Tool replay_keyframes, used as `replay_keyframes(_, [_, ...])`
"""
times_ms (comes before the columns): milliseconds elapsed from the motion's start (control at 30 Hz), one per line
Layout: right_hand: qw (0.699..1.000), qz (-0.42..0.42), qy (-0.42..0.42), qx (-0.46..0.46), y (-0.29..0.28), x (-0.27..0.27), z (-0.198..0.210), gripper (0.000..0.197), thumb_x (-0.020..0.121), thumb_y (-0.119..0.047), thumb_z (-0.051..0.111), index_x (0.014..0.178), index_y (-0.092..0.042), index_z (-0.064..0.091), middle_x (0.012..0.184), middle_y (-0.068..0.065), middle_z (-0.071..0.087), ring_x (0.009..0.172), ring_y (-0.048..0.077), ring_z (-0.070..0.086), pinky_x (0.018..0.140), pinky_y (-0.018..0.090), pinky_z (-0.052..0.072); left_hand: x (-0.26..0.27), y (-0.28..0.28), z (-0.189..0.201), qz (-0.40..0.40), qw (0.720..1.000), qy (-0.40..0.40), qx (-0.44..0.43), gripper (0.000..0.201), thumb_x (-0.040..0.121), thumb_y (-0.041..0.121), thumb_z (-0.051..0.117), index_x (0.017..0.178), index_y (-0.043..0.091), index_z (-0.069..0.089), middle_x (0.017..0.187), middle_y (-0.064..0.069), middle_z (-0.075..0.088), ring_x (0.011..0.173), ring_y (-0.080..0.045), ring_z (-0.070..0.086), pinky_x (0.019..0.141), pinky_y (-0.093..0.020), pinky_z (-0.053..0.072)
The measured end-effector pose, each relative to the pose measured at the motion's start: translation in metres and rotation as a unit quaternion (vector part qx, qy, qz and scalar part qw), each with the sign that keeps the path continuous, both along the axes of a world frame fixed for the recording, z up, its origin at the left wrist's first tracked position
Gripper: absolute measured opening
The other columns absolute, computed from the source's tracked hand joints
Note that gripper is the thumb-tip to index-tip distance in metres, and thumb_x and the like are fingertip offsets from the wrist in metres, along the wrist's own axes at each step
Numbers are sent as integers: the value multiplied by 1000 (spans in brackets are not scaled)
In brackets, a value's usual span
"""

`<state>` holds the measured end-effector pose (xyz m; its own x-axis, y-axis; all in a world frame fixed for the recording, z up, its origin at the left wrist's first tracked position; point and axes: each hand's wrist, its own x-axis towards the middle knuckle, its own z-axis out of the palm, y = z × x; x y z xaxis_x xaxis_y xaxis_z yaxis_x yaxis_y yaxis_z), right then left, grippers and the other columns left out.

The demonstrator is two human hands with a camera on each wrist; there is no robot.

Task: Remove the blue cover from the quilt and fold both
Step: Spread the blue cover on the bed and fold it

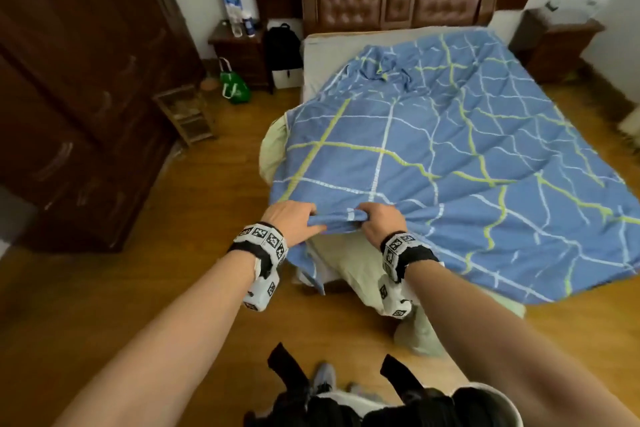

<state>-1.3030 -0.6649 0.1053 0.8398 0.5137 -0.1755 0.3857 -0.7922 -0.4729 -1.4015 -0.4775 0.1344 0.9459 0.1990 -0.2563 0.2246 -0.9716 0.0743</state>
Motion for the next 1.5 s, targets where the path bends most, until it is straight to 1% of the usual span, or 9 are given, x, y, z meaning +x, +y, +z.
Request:
replay_keyframes(200, [996, -82, -19, 16, -25, 5, 2, 36, 78, -6, 52, 107, -19, 70, 106, 15, 70, 105, 38, 61, 81, 37, 48, -45, 44, -25, 124, 987, -1, 102, 16, 88, 14, 56, 98, 23, 67, 100, -7, 61, 88, -32, 64, 67, -36, 52])
replay_keyframes(400, [963, -268, -10, 9, -106, 13, -21, 27, 86, -12, 49, 105, -22, 65, 104, 17, 68, 101, 39, 62, 75, 36, 43, -14, 26, -38, 173, 981, -74, 40, 22, 95, 10, 43, 105, 10, 62, 112, -16, 63, 105, -36, 59, 78, -42, 47])
replay_keyframes(567, [977, -209, 32, -41, -107, 2, -50, 28, 83, -11, 51, 106, -25, 58, 106, 10, 65, 104, 36, 60, 87, 41, 49, -5, 36, -25, 209, 971, -109, -44, 18, 96, 15, 33, 94, 13, 51, 102, -26, 62, 89, -41, 58, 68, -39, 43])
replay_keyframes(667, [988, -90, 94, -76, -62, -7, -51, 46, 76, -21, 67, 117, -32, 50, 107, -2, 62, 105, 27, 60, 92, 39, 49, -19, 62, -14, 138, 986, -84, -49, 10, 95, 32, 43, 97, 23, 44, 90, -16, 66, 74, -32, 57, 62, -35, 43])
replay_keyframes(767, [988, -20, 155, -10, 2, -20, -48, 53, 78, -31, 75, 125, -35, 50, 106, -8, 57, 98, 19, 61, 87, 37, 52, -34, 103, -9, 27, 998, 29, -39, 41, 76, 57, 67, 106, 36, 50, 92, 1, 65, 81, -24, 61, 65, -31, 48])
replay_keyframes(900, [984, 22, 176, 23, 113, -29, -51, 37, 82, -29, 75, 116, -28, 62, 107, -4, 66, 97, 17, 65, 89, 31, 53, -59, 180, -12, -36, 992, 118, -1, 33, 84, 16, 61, 112, 35, 62, 109, 3, 66, 93, -22, 62, 72, -30, 49])
replay_keyframes(1000, [984, 17, 174, -16, 202, -37, -51, 29, 87, -28, 69, 115, -21, 67, 109, 1, 69, 102, 20, 64, 84, 23, 50, -86, 247, -19, -12, 985, 165, -42, 36, 78, 18, 66, 108, 37, 66, 100, 15, 70, 84, -11, 65, 75, -30, 57])
replay_keyframes(1167, [980, 26, 197, -5, 331, -45, -45, 17, 87, -19, 67, 103, -22, 68, 98, 5, 71, 87, 22, 68, 87, 35, 56, -116, 347, -24, 36, 982, 125, -134, 30, 82, 56, 63, 103, 37, 69, 99, 20, 67, 92, -5, 62, 80, -28, 52])
replay_keyframes(1500, [983, -57, 173, 25, 455, 29, -29, 28, 86, -22, 66, 114, -24, 68, 109, -2, 70, 99, 17, 64, 87, 27, 51, -10, 491, -8, 46, 986, 9, -163, 24, 87, 51, 58, 109, 42, 64, 101, 22, 61, 92, -5, 58, 79, -29, 51])
